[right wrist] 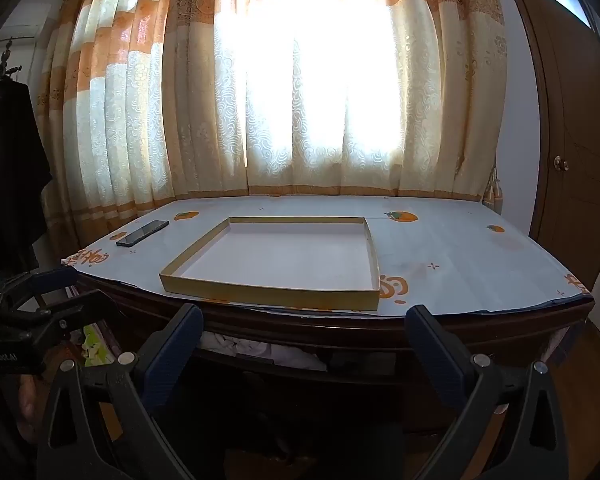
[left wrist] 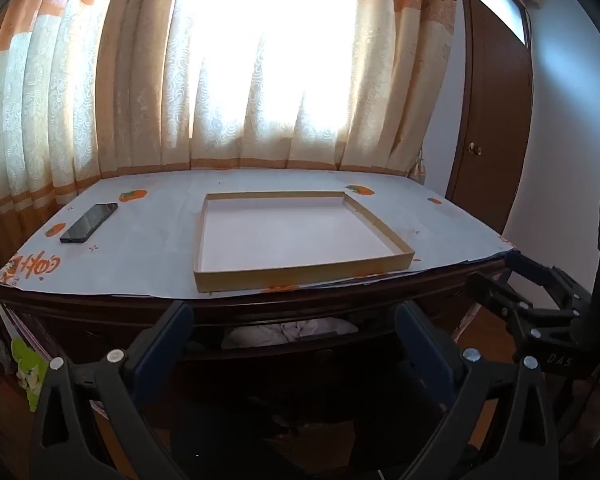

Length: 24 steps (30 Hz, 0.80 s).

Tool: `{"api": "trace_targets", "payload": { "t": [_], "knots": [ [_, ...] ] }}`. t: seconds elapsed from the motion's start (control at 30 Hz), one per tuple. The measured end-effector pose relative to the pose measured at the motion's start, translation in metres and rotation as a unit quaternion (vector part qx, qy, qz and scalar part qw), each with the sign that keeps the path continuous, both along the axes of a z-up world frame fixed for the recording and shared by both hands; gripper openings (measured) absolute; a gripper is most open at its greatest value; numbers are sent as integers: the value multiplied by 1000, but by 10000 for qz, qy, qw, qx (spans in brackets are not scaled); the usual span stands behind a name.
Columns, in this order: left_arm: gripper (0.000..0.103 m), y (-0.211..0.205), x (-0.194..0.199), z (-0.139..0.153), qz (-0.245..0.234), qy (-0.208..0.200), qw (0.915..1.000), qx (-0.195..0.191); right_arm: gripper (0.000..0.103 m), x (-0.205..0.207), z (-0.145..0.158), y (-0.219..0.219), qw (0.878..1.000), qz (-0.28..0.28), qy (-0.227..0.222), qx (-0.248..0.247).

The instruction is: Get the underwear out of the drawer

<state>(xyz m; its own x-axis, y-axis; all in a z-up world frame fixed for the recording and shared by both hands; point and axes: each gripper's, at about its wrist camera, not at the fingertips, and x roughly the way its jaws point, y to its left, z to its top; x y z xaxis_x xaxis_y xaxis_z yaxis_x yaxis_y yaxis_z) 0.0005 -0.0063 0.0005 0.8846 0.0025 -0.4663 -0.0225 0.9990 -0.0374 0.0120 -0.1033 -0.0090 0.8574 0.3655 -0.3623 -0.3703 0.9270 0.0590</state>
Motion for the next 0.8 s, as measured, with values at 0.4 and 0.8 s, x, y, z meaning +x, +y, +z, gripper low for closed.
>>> {"api": "trace_targets", "payload": {
  "t": [0.4, 0.8],
  "knots": [
    [103, 5, 1, 1, -13, 2, 9996, -281, 102, 1, -4, -2, 10000, 11, 12, 23],
    [103, 6, 0, 0, -7, -16, 9995, -302, 102, 2, -3, 0, 10000, 7, 23, 13]
  ]
}}
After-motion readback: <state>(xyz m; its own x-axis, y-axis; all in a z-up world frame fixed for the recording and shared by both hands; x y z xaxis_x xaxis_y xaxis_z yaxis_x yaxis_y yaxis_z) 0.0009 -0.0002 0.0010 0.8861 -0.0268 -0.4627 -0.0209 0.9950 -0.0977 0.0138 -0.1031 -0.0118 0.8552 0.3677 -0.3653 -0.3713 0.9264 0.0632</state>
